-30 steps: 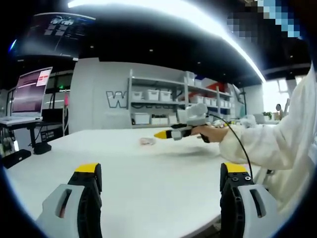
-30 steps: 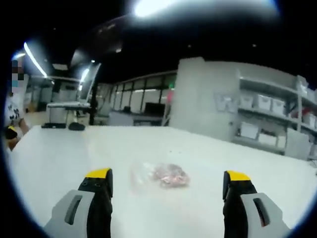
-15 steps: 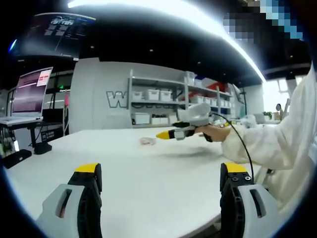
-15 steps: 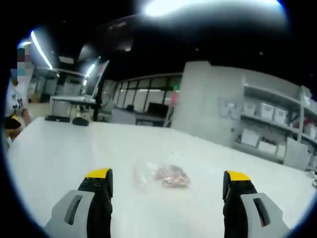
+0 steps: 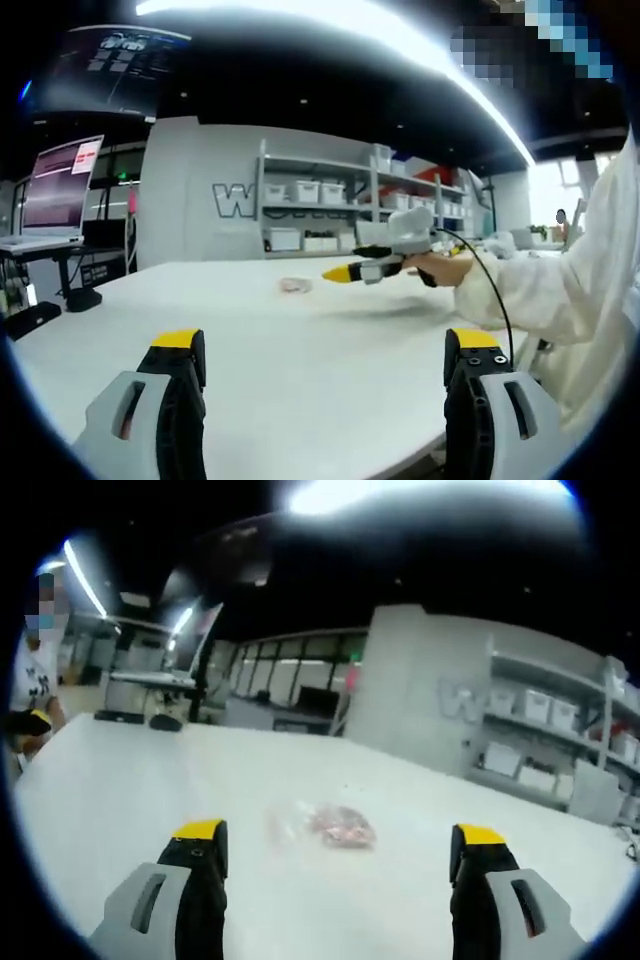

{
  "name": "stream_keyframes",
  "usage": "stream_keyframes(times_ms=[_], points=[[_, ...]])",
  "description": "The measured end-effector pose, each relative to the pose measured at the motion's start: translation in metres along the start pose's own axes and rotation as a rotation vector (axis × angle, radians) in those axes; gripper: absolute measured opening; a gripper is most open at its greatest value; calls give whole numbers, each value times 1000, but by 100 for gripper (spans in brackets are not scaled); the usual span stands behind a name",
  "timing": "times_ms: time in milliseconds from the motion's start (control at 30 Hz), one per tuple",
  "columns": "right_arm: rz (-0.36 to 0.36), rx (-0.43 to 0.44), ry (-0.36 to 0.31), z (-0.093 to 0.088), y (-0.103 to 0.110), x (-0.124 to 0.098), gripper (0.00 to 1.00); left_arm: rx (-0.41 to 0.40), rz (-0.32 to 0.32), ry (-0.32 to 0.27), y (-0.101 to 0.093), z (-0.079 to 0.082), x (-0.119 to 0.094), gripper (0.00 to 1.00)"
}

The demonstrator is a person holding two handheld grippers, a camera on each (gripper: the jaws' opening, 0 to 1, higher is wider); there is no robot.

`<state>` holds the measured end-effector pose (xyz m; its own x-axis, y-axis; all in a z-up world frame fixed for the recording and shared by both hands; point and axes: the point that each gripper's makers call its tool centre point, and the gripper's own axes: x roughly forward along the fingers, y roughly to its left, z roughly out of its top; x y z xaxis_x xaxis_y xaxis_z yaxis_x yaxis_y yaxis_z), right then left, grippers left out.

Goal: Open the resealable bag by pulling the two sides of the seal apart until the entire bag opening is separated and visibly accessible.

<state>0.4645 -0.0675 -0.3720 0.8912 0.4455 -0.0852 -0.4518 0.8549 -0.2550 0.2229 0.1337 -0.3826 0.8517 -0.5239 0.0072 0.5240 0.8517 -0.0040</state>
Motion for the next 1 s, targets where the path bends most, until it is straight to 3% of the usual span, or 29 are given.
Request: stream_keyframes(times_ms=[167,567,1000], points=[[3,27,-6,0,-1,-2,93,1,-1,7,0,-2,1,98],[-5,-122,-14,0,5,-10,93,0,0,11,1,-4,1,98],[14,9,-3,-11,10,-27,94,-1,-2,14,0,-6,0,98]])
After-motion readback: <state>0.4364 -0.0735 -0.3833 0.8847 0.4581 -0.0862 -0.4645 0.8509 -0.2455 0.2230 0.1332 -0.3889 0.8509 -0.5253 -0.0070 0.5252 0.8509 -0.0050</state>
